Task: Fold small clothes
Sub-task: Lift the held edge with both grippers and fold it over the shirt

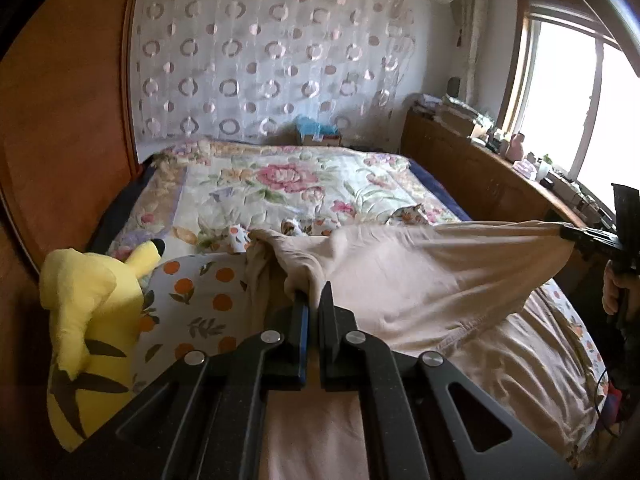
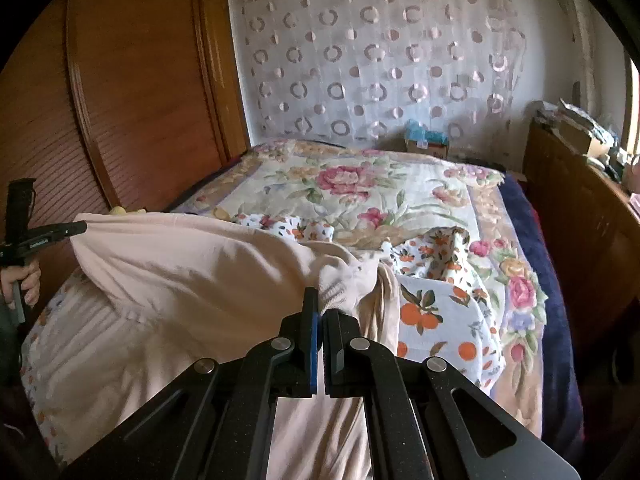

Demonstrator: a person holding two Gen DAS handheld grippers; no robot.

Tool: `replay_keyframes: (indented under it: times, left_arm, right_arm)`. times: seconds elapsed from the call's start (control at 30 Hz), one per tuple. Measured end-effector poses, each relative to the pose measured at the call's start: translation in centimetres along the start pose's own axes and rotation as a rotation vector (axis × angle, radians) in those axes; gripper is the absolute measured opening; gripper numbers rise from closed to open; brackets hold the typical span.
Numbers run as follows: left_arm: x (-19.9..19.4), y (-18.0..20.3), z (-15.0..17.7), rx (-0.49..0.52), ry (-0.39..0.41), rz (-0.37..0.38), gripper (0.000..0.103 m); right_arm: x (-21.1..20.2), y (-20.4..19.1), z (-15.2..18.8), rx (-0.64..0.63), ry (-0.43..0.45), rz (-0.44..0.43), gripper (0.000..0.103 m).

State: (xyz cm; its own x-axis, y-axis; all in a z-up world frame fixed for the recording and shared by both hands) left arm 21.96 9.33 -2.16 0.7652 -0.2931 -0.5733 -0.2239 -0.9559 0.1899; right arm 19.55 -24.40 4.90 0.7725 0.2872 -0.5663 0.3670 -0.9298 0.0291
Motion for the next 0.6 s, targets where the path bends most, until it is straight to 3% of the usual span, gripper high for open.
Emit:
replay_keyframes:
  times: [0.3,0.6]
  left_arm:
    - [-5.2,0.2,2.0,-0.016,0.048,0.004,0.004]
    - [-7.1,1.3,6.8,-0.025,0.009,0.011,0.004]
  right_arm:
    - [-5.1,-0.6,3.0,-0.005,0.040,0.017,0.001]
    - [-7.9,-2.5,7.6,-0.017,0.001,0.037,0.001]
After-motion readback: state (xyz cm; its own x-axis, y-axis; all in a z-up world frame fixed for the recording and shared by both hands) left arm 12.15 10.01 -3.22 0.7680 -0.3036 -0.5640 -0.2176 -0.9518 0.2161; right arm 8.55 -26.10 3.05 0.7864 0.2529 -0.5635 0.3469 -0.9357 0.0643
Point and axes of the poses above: each gripper's, at about its wrist camera, not at the fingertips, and x roughly the way its jaws point, y to its right, z to its underside, the point moved 2 cm from there along x, roughly the way its jaws point, and after that the axes turned 4 degrees about z, right-handed, at the moved point
